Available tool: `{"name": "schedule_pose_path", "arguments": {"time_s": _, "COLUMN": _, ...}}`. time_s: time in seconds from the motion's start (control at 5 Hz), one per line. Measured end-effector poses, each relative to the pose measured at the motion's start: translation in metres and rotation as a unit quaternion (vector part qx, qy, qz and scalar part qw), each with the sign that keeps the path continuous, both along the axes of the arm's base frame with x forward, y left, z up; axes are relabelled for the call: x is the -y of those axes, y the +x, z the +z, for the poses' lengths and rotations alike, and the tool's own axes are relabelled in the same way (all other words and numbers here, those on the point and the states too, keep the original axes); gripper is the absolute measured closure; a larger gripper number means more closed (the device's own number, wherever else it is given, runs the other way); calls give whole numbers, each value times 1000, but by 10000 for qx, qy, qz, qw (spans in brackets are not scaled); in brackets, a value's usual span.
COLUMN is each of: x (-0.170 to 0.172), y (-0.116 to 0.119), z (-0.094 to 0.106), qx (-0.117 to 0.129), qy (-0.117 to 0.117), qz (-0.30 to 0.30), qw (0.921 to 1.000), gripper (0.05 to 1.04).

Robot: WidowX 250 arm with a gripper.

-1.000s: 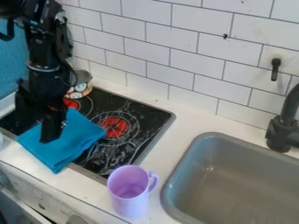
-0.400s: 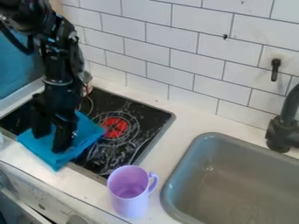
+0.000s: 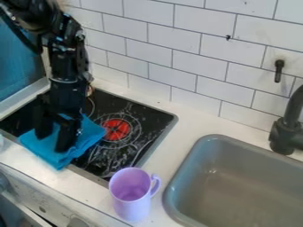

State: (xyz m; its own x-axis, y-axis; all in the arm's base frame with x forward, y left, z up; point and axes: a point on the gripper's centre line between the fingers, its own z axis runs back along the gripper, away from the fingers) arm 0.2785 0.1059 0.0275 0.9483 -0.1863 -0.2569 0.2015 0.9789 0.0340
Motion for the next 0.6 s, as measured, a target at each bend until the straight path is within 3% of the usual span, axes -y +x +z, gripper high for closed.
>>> {"name": "schedule_pose_path", "arguments": {"time_s": 0.4, "x": 34, "y": 62, "z": 6, "qx": 711, "qy": -505, "qz": 72, "qw": 9962, "gripper": 75}}
{"name": "schedule_pose_path", "arguments": {"time_s": 0.6, "x": 40, "y": 84, "z": 6, "qx": 887, "qy": -556, "qz": 3, "qw": 9945, "gripper": 75}}
